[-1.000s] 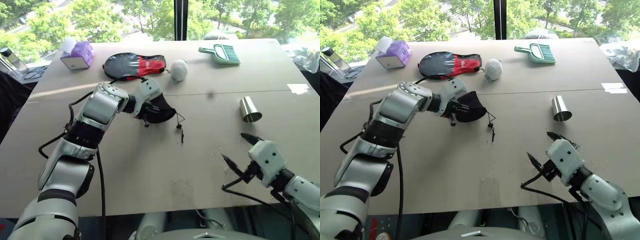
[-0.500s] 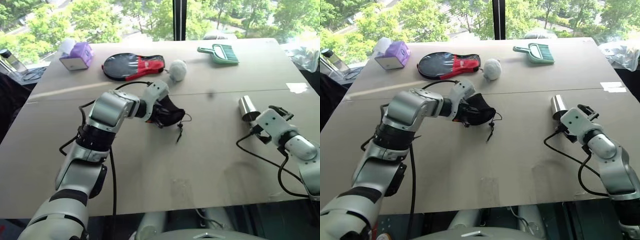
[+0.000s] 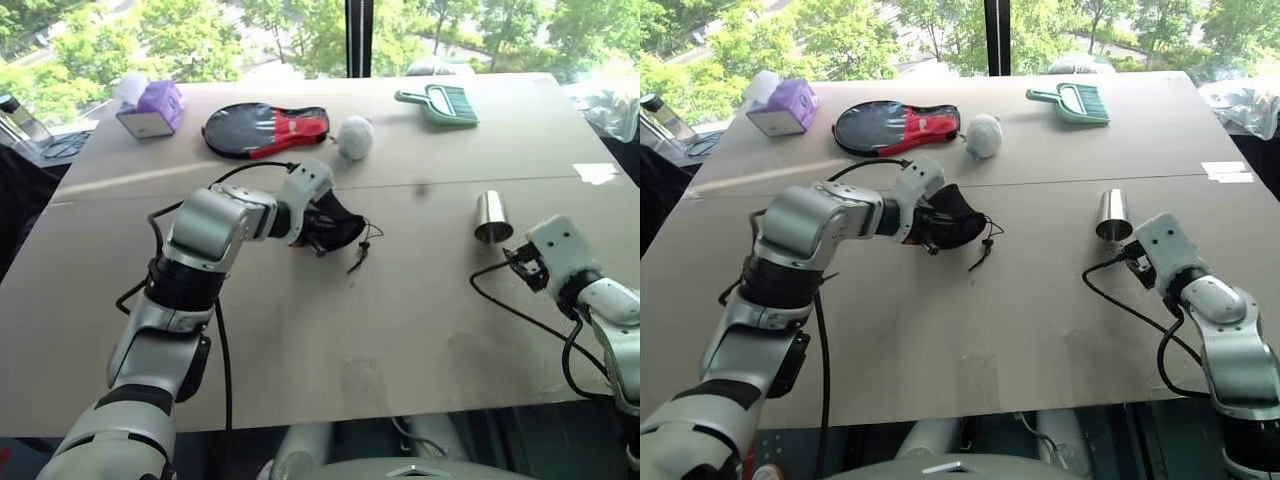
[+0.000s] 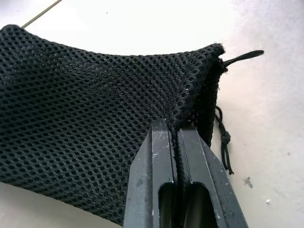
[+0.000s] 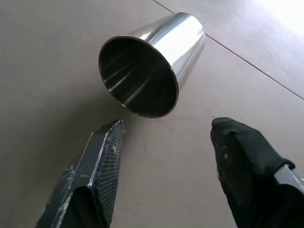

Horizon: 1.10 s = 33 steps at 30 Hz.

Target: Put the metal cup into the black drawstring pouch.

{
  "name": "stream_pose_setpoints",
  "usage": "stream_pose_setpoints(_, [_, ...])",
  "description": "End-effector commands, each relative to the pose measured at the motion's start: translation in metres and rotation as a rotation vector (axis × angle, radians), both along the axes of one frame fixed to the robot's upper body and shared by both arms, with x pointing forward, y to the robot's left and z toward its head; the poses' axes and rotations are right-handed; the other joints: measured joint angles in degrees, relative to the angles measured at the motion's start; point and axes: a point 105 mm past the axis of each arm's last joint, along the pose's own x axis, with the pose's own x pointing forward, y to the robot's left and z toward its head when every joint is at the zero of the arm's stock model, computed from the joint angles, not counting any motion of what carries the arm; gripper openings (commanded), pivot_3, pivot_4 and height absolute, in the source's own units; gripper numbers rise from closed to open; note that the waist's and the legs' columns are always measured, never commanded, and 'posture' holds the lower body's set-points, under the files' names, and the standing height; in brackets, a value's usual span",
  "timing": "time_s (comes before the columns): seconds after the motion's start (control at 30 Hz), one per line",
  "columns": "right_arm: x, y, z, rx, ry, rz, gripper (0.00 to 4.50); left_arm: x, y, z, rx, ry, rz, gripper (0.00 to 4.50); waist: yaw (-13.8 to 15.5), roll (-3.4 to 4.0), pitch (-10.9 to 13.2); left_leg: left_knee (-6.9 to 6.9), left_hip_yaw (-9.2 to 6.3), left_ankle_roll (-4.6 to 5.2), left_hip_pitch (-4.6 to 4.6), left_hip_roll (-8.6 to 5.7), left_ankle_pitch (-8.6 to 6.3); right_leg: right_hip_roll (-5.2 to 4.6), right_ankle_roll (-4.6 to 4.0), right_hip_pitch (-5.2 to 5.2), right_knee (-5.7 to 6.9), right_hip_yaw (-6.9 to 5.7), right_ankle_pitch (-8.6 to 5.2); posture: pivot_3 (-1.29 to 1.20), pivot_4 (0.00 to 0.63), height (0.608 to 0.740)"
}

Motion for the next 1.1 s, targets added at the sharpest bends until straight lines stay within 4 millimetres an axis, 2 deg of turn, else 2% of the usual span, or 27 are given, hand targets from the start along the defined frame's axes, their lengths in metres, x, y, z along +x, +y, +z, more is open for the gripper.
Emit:
stream_pose_setpoints(0.03, [-0.002,0.028,0.013,0.159,-0.018,0.015,3.35,0.0,-0.003,0.011,-0.017,-0.045,-0.008,0.0,0.0,0.09,0.0,0.0,0.01,-0.02,0.0,0.0,0.01,-0.01,0.0,-0.04,0.07,0.04,0.0,0.0,0.15,0.74])
stream_pose_setpoints(0.23, [0.018,0.049,0.006,0.293,-0.015,-0.12,3.35,0.0,-0.009,0.013,-0.029,-0.046,-0.016,0.0,0.1,0.09,0.0,0.04,0.05,-0.02,0.0,-0.07,0.01,-0.06,0.0,-0.09,0.14,0.05,0.0,0.0,0.15,0.74])
stream_pose_setpoints(0.47, [0.044,0.04,0.0,0.343,-0.08,-0.289,3.35,-0.003,-0.01,0.011,-0.032,-0.04,-0.013,0.0,-0.2,0.1,-0.1,0.03,0.09,-0.03,-0.01,-0.1,0.02,-0.07,0.0,-0.15,0.21,0.06,0.0,0.0,0.15,0.74])
stream_pose_setpoints(0.5, [0.047,0.039,0.001,0.336,-0.098,-0.297,2.84,-0.003,-0.01,0.012,-0.031,-0.041,-0.012,0.0,-0.4,0.1,-0.1,0.03,0.09,-0.03,-0.01,-0.1,0.02,-0.07,-0.01,-0.16,0.22,0.06,0.0,0.0,0.15,0.74])
stream_pose_setpoints(0.53, [0.049,0.037,0.002,0.319,-0.12,-0.307,2.67,-0.002,-0.01,0.012,-0.032,-0.042,-0.01,0.0,-0.5,0.1,-0.1,0.03,0.09,-0.03,-0.01,-0.09,0.02,-0.07,-0.01,-0.16,0.23,0.06,0.0,0.0,0.15,0.74])
stream_pose_setpoints(0.57, [0.051,0.035,0.005,0.299,-0.148,-0.308,2.25,-0.002,-0.011,0.013,-0.035,-0.042,-0.008,0.0,-0.8,0.1,-0.1,0.03,0.1,-0.03,-0.01,-0.1,0.02,-0.08,0.0,-0.17,0.25,0.07,0.0,0.0,0.15,0.74])
stream_pose_setpoints(0.67, [0.051,0.034,0.007,0.248,-0.186,-0.272,0.91,-0.001,-0.012,0.015,-0.043,-0.044,-0.009,0.0,-1.4,0.1,-0.1,0.03,0.13,-0.03,0.0,-0.1,0.02,-0.07,0.0,-0.17,0.28,0.09,0.0,0.0,0.15,0.74])
stream_pose_setpoints(0.7, [0.05,0.034,0.009,0.229,-0.203,-0.255,0.35,-0.001,-0.012,0.016,-0.046,-0.044,-0.01,0.0,-1.5,0.1,-0.1,0.03,0.14,-0.03,-0.01,-0.1,0.02,-0.07,0.0,-0.2,0.31,0.1,0.0,0.0,0.15,0.74])
stream_pose_setpoints(0.73, [0.048,0.035,0.011,0.215,-0.217,-0.224,0.07,-0.001,-0.013,0.016,-0.047,-0.044,-0.011,0.0,-1.6,0.1,-0.1,0.03,0.18,-0.03,0.0,-0.1,0.02,-0.07,0.0,-0.24,0.37,0.13,0.0,0.0,0.15,0.74])
stream_pose_setpoints(0.83, [0.036,0.045,0.019,0.226,-0.229,-0.082,0.07,0.0,-0.015,0.017,-0.053,-0.045,-0.014,0.0,-1.6,0.1,-0.1,0.03,0.22,-0.03,0.0,-0.09,0.02,-0.05,0.0,-0.32,0.48,0.17,-0.01,0.0,0.15,0.74])
stream_pose_setpoints(0.93, [-0.005,0.084,0.033,0.289,-0.18,0.284,0.07,0.002,-0.015,0.018,-0.065,-0.033,-0.009,0.0,-1.4,0.11,0.0,0.03,0.23,-0.03,0.0,-0.08,0.02,-0.05,0.0,-0.33,0.52,0.2,-0.01,0.0,0.15,0.74])
stream_pose_setpoints(1.0, [-0.025,0.096,0.039,0.326,-0.149,0.396,0.07,0.003,-0.015,0.018,-0.069,-0.024,-0.008,0.0,-1.5,0.1,0.0,0.06,0.21,-0.02,-0.05,-0.08,0.02,-0.04,0.0,-0.32,0.48,0.17,-0.01,0.0,0.15,0.74])
stream_pose_setpoints(1.1, [-0.039,0.11,0.045,0.391,-0.122,0.482,0.07,0.005,-0.018,0.02,-0.072,-0.017,-0.012,0.0,-1.5,0.09,-0.1,0.13,0.24,-0.03,0.02,-0.07,0.02,-0.03,0.0,-0.29,0.55,0.21,-0.01,0.0,0.15,0.74])
